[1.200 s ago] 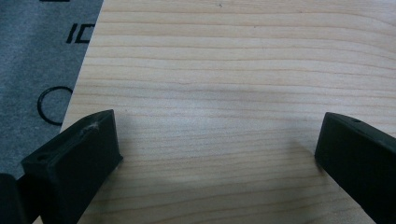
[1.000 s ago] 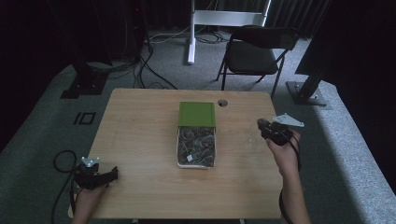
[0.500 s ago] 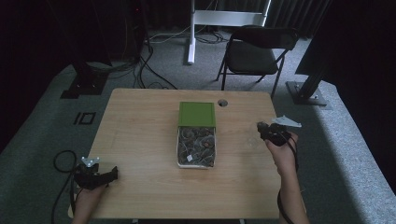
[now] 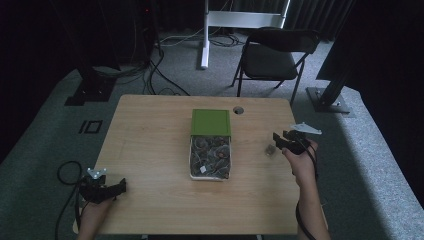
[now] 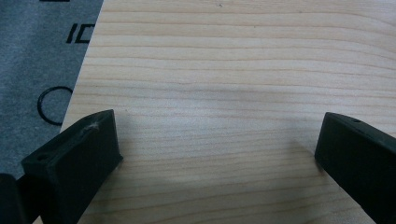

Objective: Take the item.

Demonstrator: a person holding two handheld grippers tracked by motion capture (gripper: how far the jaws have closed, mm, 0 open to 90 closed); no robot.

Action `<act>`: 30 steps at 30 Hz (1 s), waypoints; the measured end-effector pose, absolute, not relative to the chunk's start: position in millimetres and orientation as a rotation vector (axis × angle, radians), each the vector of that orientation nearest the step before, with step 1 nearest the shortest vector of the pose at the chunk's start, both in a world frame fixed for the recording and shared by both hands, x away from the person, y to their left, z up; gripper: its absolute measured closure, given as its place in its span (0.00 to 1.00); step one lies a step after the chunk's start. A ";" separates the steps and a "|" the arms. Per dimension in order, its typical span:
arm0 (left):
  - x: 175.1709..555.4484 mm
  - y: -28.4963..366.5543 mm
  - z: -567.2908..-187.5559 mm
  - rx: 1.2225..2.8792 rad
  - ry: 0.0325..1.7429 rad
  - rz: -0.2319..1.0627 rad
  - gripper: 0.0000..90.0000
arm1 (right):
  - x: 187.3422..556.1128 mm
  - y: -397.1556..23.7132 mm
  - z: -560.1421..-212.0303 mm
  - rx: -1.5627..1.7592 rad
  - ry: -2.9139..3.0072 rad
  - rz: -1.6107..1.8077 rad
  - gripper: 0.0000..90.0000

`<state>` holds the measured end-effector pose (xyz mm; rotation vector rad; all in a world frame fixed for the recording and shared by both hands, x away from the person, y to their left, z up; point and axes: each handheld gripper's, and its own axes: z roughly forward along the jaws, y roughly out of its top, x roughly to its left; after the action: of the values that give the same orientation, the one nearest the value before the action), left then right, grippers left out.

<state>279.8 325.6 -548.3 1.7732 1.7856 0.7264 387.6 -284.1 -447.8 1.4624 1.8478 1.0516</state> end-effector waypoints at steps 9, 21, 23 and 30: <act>279.8 325.6 -548.3 1.773 1.786 0.726 0.00 | 380.6 -282.0 -445.1 1.468 1.849 1.075 0.40; 279.8 325.6 -548.3 1.773 1.785 0.726 0.00 | 361.0 -286.0 -450.2 1.482 1.808 1.104 0.21; 279.8 325.6 -548.3 1.773 1.786 0.726 0.00 | 356.8 -285.8 -451.0 1.476 1.809 1.108 0.17; 279.8 325.6 -548.2 1.773 1.786 0.726 0.00 | 344.8 -285.9 -458.3 1.468 1.825 1.105 0.14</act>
<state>279.8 325.6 -548.2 1.7734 1.7857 0.7263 344.8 -285.9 -458.3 1.4682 1.8254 1.1045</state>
